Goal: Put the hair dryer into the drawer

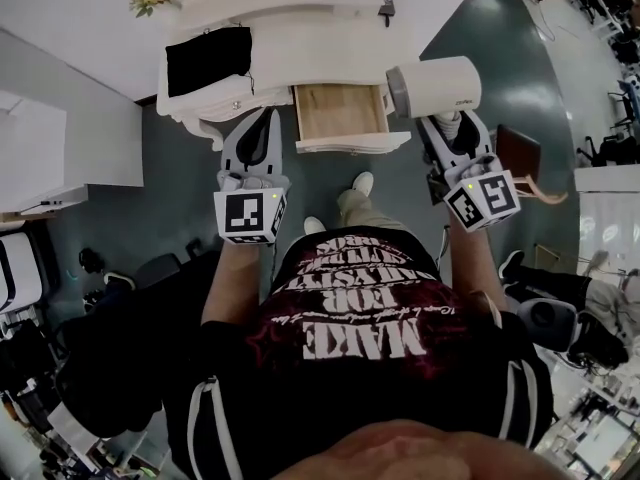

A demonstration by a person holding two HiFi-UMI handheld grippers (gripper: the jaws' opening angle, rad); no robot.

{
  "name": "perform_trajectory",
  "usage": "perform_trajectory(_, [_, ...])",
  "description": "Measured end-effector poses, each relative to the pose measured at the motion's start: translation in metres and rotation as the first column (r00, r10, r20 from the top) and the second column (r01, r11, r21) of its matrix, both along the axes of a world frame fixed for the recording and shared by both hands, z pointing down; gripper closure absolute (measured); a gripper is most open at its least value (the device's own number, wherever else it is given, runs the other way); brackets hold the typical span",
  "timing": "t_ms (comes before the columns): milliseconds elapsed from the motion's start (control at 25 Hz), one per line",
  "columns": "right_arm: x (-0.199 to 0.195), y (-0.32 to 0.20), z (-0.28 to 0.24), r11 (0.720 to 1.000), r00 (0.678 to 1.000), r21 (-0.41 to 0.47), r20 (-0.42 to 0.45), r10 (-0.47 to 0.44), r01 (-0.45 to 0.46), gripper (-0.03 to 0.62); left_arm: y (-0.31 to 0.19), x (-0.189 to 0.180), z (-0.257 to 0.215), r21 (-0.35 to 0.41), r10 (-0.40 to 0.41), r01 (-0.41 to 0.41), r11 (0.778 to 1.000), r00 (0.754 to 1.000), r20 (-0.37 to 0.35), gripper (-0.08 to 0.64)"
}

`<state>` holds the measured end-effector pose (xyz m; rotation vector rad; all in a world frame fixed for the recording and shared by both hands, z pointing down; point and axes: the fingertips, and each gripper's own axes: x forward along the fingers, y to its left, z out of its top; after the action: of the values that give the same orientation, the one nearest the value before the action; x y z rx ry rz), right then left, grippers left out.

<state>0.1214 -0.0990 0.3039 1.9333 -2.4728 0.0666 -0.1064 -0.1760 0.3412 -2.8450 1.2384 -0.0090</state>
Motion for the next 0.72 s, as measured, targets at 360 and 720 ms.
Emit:
perform_trajectory(360, [0.008,-0.035,0.009,0.998,0.998,-0.001,0.019,-0.056,0.056,0.351,-0.021,0.003,0.003,-0.014,-0.057,0.057,0.998,0.998,0.017,0.557])
perform_trajectory(720, [0.023,-0.076,0.012,0.994,0.994,-0.001,0.028,-0.105,0.105,0.351,-0.05,0.018,-0.001,-0.006,-0.086,0.086,0.996,0.995,0.045,0.557])
